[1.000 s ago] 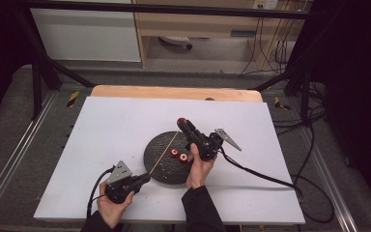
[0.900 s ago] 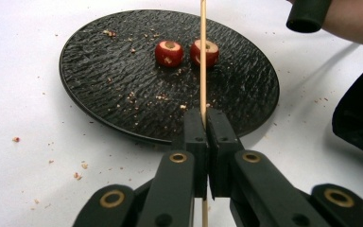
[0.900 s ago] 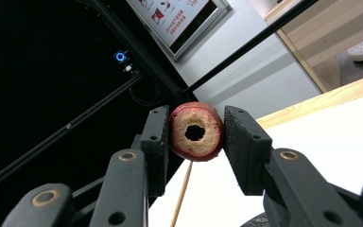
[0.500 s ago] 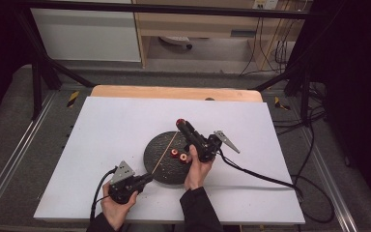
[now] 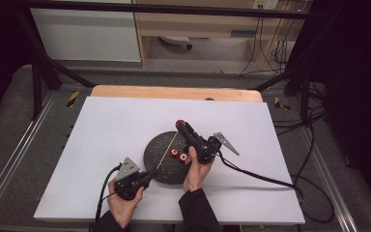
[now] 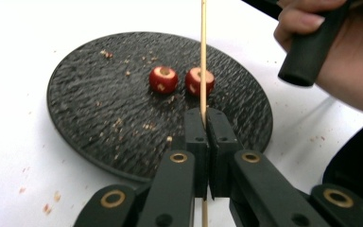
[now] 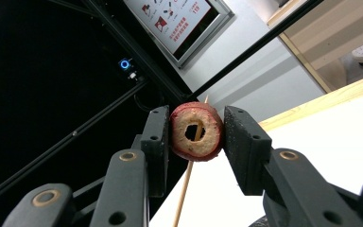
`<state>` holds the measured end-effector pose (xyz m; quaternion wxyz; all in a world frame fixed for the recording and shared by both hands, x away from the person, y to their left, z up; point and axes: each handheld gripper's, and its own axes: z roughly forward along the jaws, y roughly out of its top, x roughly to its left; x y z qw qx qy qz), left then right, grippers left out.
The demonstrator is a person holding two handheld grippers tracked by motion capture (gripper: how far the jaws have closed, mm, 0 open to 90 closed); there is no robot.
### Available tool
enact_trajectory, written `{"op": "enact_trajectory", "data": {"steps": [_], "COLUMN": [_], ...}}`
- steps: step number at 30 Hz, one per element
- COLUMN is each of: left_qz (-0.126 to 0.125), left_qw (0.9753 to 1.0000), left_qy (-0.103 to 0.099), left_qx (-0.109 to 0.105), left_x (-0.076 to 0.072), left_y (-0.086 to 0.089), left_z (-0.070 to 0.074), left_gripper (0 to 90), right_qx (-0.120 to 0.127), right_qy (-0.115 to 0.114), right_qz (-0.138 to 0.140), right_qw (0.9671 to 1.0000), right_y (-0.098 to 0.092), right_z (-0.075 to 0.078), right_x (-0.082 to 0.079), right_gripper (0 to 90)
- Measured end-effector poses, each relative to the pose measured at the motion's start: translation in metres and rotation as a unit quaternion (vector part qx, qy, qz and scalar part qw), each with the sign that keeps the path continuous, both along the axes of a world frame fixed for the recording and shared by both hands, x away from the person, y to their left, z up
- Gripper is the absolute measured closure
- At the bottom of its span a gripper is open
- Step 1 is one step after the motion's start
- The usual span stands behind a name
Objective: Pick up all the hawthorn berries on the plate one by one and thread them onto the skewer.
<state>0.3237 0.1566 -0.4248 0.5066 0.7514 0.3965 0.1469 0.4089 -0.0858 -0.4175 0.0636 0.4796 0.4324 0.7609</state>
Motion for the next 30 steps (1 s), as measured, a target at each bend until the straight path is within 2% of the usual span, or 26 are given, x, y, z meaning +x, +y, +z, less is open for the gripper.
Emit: {"op": "enact_trajectory", "data": {"steps": [6, 17, 30], "left_qz": [0.000, -0.003, -0.007], "left_qw": [1.0000, 0.9998, 0.9998], "left_qy": [-0.001, -0.018, -0.020], "left_qx": [-0.003, -0.001, -0.005], "left_x": [0.008, 0.021, 0.033], "left_y": [-0.006, -0.013, -0.021], "left_z": [0.004, 0.011, 0.019], "left_gripper": [88.4, 88.4, 88.5], "right_qx": [-0.001, -0.009, -0.021], "right_qy": [-0.002, 0.001, 0.007], "right_qz": [0.002, 0.011, 0.024], "right_qw": [1.0000, 0.9999, 0.9995], "right_y": [0.000, 0.000, 0.002], "right_z": [0.000, -0.001, -0.004], "right_x": [-0.002, -0.005, -0.010], "right_gripper": [62.9, 62.9, 63.0]}}
